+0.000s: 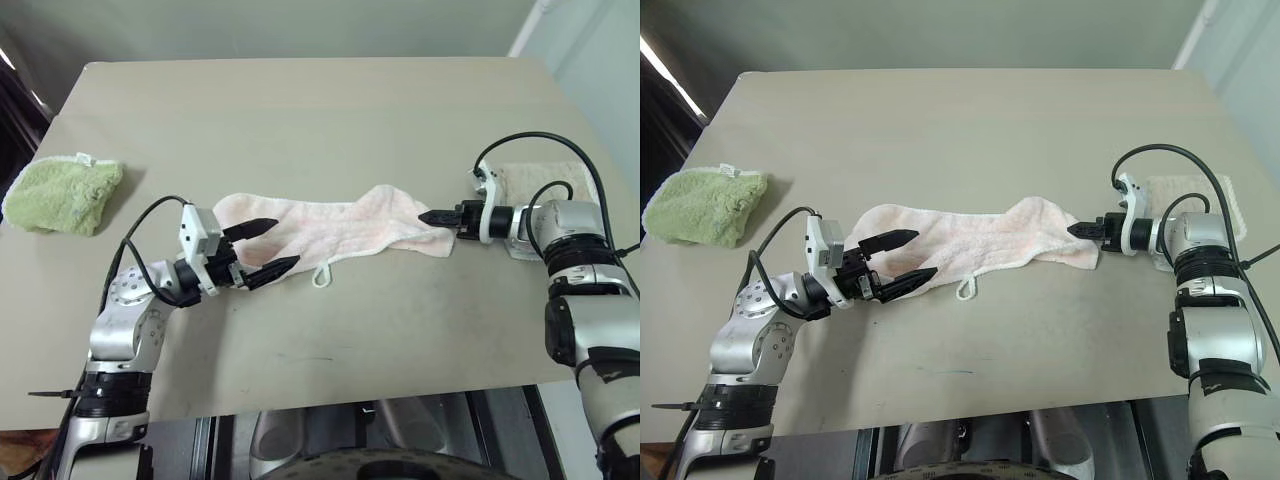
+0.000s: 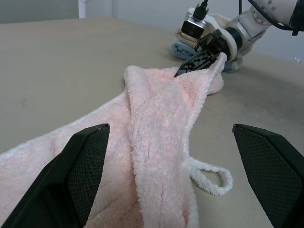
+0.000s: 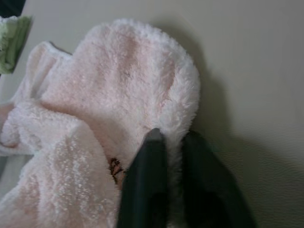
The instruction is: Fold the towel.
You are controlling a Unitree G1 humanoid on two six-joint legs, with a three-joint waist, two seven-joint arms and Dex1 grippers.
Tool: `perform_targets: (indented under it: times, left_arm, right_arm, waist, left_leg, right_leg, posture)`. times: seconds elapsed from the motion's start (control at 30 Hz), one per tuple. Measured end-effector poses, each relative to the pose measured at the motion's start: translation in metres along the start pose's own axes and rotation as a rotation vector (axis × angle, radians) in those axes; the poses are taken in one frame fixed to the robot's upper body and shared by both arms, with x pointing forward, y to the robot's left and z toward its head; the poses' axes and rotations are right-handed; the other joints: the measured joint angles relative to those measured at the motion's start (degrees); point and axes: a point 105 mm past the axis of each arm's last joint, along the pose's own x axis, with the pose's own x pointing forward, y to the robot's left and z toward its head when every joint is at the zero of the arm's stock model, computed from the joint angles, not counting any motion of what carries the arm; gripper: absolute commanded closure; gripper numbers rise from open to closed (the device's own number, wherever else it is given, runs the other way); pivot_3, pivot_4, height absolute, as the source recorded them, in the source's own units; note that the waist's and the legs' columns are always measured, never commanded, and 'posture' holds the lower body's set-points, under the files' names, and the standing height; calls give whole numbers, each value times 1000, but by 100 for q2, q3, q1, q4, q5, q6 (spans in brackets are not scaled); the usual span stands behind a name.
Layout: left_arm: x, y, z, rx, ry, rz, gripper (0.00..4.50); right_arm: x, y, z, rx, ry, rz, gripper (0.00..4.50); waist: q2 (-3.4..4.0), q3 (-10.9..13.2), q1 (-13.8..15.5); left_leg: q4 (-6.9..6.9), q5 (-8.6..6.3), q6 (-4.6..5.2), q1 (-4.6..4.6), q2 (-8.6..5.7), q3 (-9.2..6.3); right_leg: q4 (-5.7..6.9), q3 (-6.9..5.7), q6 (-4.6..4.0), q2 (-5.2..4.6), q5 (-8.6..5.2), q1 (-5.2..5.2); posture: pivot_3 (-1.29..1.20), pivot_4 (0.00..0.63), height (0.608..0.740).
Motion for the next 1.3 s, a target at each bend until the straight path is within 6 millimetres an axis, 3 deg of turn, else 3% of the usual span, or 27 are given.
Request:
perform_targets:
  times: [0.17, 0.3, 0.6, 0.73, 0.9, 1.1, 1.3]
  left_arm:
    - [2, 2, 4, 11, -6, 1, 0]
    - [1, 7, 4, 12, -2, 7, 0]
    - [-1, 52, 30, 89, -84, 144, 0]
    - [-5, 86, 39, 146, -96, 294, 0]
    - [-16, 114, 26, 214, -24, 425, 0]
    - [-20, 121, 2, 187, 40, 461, 0]
    - [-15, 131, 2, 172, 38, 478, 0]
  right_arm:
    - [-9, 1, 8, -18, -26, -3, 4483]
    - [-26, 16, 27, -117, -79, 30, 4483]
    - [-54, 101, 32, -540, -172, 188, 4483]
    - [-68, 116, 20, -616, -140, 199, 4483]
    - [-83, 137, 23, -716, -220, 218, 4483]
    - [-99, 157, 36, -815, -328, 205, 4483]
    - [-115, 178, 44, -857, -356, 229, 4483]
  waist:
    - [9, 5, 17]
    - [11, 7, 26]
    - [12, 7, 46]
    - [12, 7, 78]
    - [11, 7, 76]
    - [11, 7, 79]
    - [11, 7, 126]
  left_leg:
    - [3, 1, -1, -4, -1, 1]
    - [-1, 1, -1, -4, 0, 2]
    - [-1, 11, -13, -3, -1, 2]
    - [6, 18, -21, -4, -7, 2]
    - [7, 19, -22, -5, -13, 3]
    - [5, 19, -21, -10, -17, 1]
    - [7, 22, -19, -17, -27, -4]
  right_leg:
    - [1, 1, 0, -1, 2, -2]
    - [0, -3, -5, 0, -4, -3]
    - [-2, -7, 1, 1, -6, 3]
    - [-6, -1, 18, -2, -2, 9]
    - [-6, 2, 37, -1, -10, 7]
    - [-7, 0, 76, -2, -34, 5]
    - [-8, 1, 90, -6, -35, 4]
  posture:
    - [0, 150, 703]
    - [0, 150, 703]
    - [0, 150, 703]
    - [0, 150, 703]
    - [0, 150, 703]
    - [0, 150, 703]
    - [0, 150, 703]
